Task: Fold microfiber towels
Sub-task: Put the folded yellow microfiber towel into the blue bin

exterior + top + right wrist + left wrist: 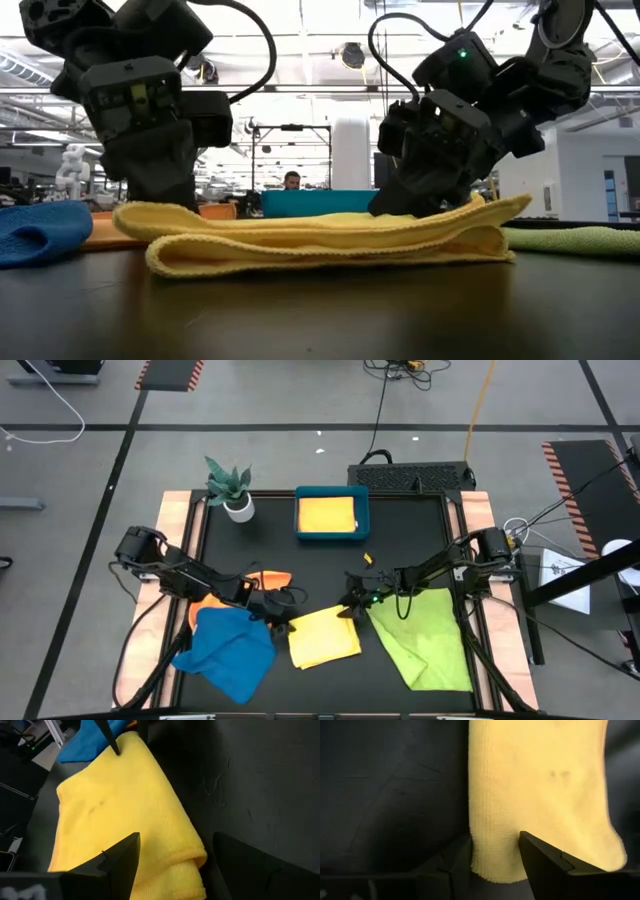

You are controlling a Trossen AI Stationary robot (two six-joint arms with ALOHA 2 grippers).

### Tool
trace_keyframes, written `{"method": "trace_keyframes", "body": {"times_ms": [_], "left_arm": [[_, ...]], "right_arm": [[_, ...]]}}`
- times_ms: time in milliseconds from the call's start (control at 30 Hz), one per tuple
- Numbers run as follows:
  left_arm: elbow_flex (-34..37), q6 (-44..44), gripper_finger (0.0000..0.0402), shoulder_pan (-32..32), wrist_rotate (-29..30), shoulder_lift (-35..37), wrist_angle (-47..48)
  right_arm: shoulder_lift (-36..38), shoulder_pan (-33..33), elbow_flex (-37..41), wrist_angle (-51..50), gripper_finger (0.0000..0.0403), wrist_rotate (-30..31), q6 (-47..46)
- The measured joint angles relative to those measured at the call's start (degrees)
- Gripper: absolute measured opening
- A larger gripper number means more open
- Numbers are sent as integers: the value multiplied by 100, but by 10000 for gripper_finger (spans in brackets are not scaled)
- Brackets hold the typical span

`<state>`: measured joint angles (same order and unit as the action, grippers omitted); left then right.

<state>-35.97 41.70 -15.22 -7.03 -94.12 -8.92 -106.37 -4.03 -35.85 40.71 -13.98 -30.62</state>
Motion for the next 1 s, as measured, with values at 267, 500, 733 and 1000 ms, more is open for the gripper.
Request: {"method": "trace_keyframes", "body": {"times_ms": [267,500,733,1000], "left_arm": [[0,-62,170,-57,-51,-95,-162],[6,-341,134,-68,58,-107,-199],[17,-797,13,-71,116,-138,-449],[20,-1660,6,317,860,287,-437]], "right_arm": [[85,-4,9,-92,222,-105,234],[83,-11,6,-304,119,-137,451],[346,-9,26,-547,9,-199,600],[1548,-8,35,-1568,4,930,1206]]}}
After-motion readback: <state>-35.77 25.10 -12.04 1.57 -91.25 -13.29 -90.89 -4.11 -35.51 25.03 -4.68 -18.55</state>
